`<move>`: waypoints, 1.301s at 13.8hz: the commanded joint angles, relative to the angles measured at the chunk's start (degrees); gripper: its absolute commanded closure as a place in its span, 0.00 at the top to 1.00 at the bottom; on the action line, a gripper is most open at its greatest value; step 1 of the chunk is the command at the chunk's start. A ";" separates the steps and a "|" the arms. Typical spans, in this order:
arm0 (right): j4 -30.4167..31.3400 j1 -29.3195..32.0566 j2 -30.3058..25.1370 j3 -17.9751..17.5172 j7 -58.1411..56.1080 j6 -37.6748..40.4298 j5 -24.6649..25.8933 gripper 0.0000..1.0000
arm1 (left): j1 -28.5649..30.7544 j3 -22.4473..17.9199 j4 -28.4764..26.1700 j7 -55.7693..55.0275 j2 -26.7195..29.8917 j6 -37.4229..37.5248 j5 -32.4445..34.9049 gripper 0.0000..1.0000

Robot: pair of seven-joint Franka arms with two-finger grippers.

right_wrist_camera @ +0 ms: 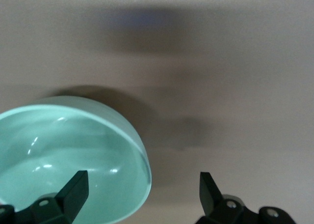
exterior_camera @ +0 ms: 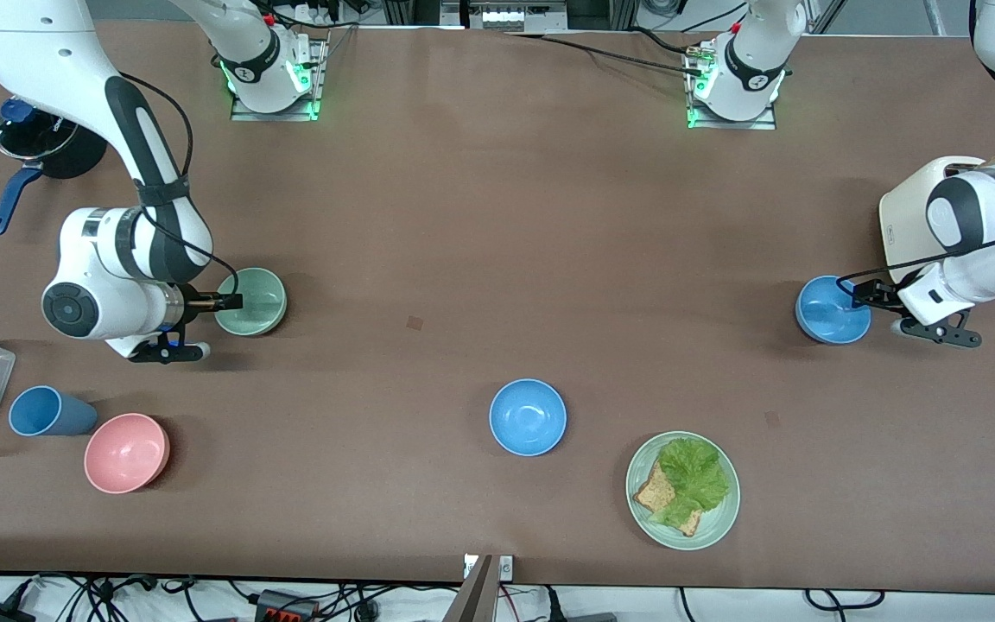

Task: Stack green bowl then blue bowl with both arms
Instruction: 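Grasp the blue bowl with the left gripper while the right gripper reaches the green bowl, then grip the green bowl with the right gripper while the left gripper lifts the blue bowl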

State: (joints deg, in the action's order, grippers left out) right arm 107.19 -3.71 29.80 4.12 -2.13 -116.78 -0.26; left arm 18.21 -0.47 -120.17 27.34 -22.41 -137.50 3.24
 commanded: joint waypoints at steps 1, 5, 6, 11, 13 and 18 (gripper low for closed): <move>0.21 -0.25 0.70 -0.17 0.64 -1.69 -0.36 1.00 | 0.95 1.26 -0.76 1.13 -0.09 -1.45 -1.21 1.00; 0.04 -0.69 0.79 -0.25 0.64 -0.73 -1.15 0.09 | 1.83 1.96 -0.68 1.13 -1.32 -1.80 -1.65 1.00; -0.05 -0.78 0.79 -0.43 0.64 -0.81 -1.15 0.00 | 2.09 2.22 -0.68 1.22 -1.41 -1.80 -1.91 1.00; -3.47 -1.30 0.52 -5.69 0.02 0.59 -1.15 0.00 | 2.27 2.49 -0.50 1.22 -1.49 -1.72 -1.92 1.00; -6.89 -1.74 0.52 -9.55 0.28 2.34 -1.23 0.00 | 2.27 2.58 -0.41 1.22 -1.67 -1.80 -1.92 1.00; -13.13 -11.99 2.01 -14.67 12.82 4.37 -1.15 0.00 | 2.44 2.67 -0.32 1.22 -2.29 -3.03 -2.01 0.56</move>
State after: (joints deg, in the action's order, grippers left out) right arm 96.49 -10.56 30.44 -10.19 5.43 -113.42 -1.04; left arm 19.63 1.26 -120.27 27.34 -24.55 -139.49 2.27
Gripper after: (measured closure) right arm 0.956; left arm 0.286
